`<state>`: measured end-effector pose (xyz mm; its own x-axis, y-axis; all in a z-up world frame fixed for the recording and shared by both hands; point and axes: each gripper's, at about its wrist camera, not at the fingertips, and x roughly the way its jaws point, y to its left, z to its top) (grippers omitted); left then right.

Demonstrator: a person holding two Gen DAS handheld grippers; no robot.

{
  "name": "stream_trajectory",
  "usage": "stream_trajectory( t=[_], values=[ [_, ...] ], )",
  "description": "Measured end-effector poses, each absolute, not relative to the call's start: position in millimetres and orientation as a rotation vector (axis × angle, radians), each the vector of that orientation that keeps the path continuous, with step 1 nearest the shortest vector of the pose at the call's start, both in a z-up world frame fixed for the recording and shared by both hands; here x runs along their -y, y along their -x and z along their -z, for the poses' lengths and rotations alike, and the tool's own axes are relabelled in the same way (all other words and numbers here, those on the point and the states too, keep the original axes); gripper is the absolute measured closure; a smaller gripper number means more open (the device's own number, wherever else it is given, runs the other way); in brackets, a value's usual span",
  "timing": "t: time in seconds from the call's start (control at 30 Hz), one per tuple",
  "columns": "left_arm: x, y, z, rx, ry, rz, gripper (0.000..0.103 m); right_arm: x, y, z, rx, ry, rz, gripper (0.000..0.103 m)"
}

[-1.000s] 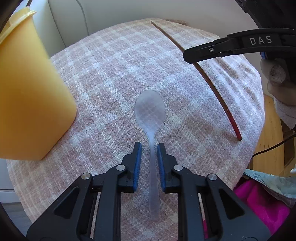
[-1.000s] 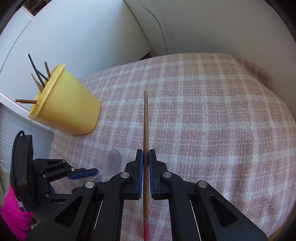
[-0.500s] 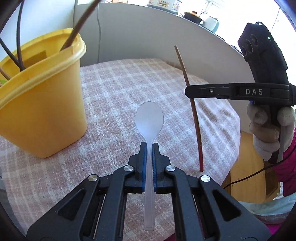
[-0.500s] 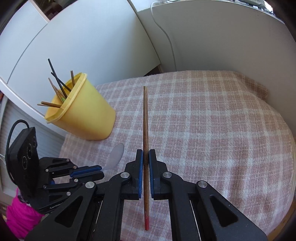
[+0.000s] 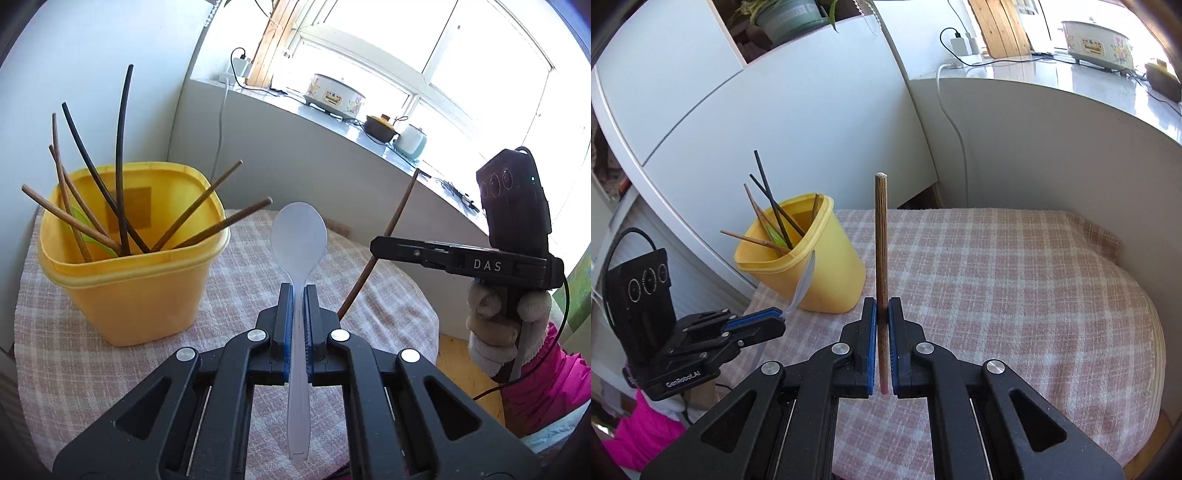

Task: Organize utensils
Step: 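Lift the chopstick and spoon in both tools and carry them to the yellow container, then lower the held chopstick and spoon into the yellow container with both tools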

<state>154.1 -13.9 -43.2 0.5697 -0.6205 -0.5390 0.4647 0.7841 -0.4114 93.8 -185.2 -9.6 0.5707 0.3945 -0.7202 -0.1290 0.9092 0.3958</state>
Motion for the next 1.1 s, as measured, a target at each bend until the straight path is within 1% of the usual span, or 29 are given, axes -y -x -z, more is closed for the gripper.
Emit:
stream_trajectory(
  t=[0.2,0.43,0.8,1.1],
  values=[
    [-12,-165,18,-0.597,0.296,0.581,0.100,177,-94,-9,-0.865,-0.285,-0.322,0.098],
    [-33,-187,3,-0.510,0.349,0.516,0.100,174,-96,-15,-0.844,-0.279,-0.329,0.098],
    [-31,-221,13,-0.385,0.328,0.362,0.100,174,-101,-14,-0.844,-0.289,-0.338,0.098],
    [-17,-215,22,-0.288,0.217,0.294,0.100,178,-102,-17,-0.832,-0.304,-0.336,0.098]
  ],
)
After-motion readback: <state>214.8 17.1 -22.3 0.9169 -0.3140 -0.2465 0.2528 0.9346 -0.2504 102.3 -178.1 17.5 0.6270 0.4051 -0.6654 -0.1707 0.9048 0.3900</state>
